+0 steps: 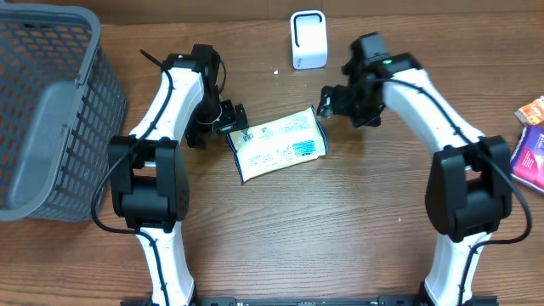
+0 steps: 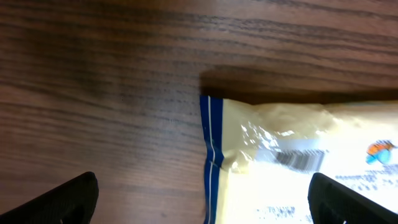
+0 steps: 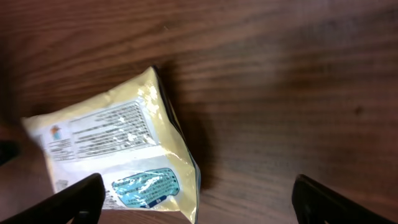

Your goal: Scan the item barcode

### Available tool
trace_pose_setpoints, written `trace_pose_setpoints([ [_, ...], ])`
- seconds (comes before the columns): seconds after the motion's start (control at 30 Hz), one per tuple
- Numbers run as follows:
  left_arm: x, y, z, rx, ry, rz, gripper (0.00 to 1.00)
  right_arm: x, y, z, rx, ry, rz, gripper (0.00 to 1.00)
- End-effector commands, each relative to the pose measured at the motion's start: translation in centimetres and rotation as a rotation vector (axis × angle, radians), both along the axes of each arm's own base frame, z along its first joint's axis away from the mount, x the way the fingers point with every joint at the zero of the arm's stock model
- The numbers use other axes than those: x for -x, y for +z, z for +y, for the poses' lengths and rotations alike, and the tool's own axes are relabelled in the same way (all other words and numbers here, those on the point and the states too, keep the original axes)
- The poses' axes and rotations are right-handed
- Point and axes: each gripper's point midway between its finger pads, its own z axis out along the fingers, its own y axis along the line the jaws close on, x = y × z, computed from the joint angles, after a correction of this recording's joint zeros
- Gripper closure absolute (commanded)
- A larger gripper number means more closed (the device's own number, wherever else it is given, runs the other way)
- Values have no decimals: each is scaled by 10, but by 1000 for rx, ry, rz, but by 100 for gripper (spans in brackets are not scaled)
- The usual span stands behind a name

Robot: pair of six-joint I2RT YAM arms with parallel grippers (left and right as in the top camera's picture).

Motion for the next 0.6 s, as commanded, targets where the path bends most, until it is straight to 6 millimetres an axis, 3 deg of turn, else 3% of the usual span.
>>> trace_pose_setpoints([
  [0.0,13,-18,-3,14,28,46,4,14,9,29,-219,197,-25,12],
  [0.1,19,-28,-7,31,28,59,19,18,1,34,-228,210,-24,25],
  [0.23,27,-41,-6,24,25,71,24,19,-12,47,-214,236,-59,34],
  [0.4,33,-49,7,-46,50,84,28,11,-45,23,-14,59,-51,30],
  [0.57,33,-50,15,-94,45,80,28,15,-64,12,-10,40,-47,28],
])
